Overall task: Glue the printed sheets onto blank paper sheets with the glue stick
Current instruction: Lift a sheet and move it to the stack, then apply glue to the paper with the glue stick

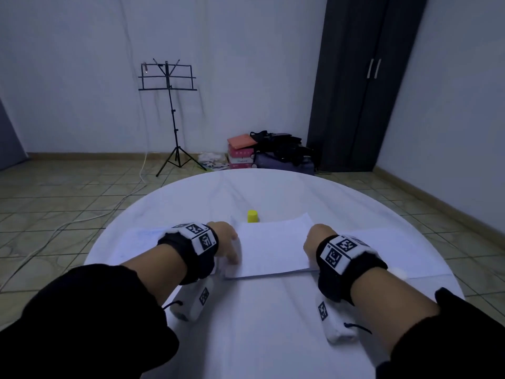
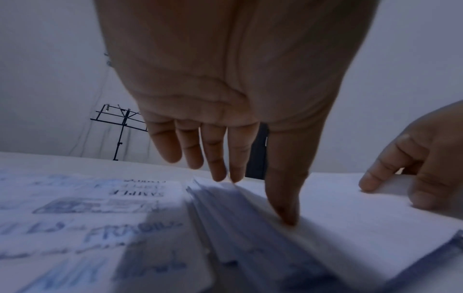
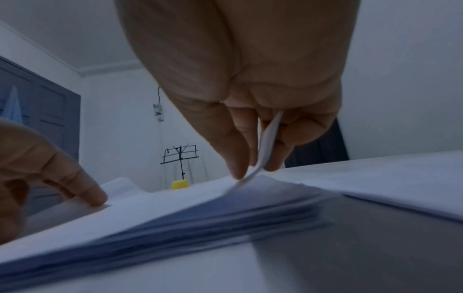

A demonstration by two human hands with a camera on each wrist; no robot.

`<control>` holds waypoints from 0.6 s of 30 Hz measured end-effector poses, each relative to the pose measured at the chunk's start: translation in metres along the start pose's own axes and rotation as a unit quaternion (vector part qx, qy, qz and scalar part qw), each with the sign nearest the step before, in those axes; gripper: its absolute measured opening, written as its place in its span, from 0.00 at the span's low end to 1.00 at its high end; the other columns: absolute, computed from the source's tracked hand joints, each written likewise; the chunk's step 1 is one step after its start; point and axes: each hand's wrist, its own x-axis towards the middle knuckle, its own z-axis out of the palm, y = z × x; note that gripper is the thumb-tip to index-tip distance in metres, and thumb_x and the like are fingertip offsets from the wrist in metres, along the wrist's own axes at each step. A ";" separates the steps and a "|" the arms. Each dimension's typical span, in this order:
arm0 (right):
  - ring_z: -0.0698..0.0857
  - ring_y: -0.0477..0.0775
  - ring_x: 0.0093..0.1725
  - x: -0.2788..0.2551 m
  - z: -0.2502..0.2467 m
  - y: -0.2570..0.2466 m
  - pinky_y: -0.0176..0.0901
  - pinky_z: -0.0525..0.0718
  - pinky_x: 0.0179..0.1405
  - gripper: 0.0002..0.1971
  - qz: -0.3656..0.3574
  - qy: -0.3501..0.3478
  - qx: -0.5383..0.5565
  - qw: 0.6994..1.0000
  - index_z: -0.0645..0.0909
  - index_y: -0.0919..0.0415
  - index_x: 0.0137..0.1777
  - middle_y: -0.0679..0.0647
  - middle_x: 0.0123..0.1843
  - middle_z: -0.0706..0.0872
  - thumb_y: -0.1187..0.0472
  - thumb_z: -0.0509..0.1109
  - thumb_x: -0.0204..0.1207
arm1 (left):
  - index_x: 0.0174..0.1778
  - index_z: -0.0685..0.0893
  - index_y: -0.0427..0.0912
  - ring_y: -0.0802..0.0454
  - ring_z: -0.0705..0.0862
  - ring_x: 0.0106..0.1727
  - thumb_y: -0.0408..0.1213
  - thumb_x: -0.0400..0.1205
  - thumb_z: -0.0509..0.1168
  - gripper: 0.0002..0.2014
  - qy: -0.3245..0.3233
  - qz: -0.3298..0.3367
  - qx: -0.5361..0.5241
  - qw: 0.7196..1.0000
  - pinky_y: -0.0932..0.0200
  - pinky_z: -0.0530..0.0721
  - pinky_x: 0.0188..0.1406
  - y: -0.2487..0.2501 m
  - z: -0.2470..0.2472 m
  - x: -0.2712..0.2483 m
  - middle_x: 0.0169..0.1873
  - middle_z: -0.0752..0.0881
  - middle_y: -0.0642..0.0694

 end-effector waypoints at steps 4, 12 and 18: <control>0.76 0.61 0.71 0.012 0.008 0.005 0.42 0.76 0.55 0.20 0.015 -0.036 -0.081 0.996 0.75 0.67 0.71 0.64 0.71 0.77 0.62 0.65 0.80 | 0.75 0.73 0.57 0.42 0.70 0.74 0.58 0.72 0.71 0.34 -0.024 0.016 0.098 0.995 0.49 0.72 0.73 0.002 0.002 0.004 0.76 0.68 0.44; 0.65 0.60 0.70 -0.009 0.013 -0.062 0.54 0.67 0.70 0.18 -0.027 0.031 -0.150 0.988 0.73 0.56 0.67 0.57 0.69 0.65 0.63 0.57 0.77 | 0.80 0.65 0.49 0.46 0.65 0.79 0.54 0.80 0.66 0.34 -0.032 -0.009 0.050 0.998 0.55 0.64 0.75 -0.066 -0.028 -0.031 0.79 0.64 0.47; 0.76 0.60 0.63 -0.034 0.042 -0.163 0.48 0.74 0.67 0.10 -0.228 -0.081 -0.222 0.945 0.78 0.67 0.56 0.61 0.58 0.77 0.67 0.56 0.81 | 0.74 0.76 0.49 0.51 0.78 0.68 0.44 0.82 0.66 0.23 -0.015 -0.079 0.126 0.989 0.62 0.75 0.61 -0.152 -0.041 -0.039 0.69 0.79 0.51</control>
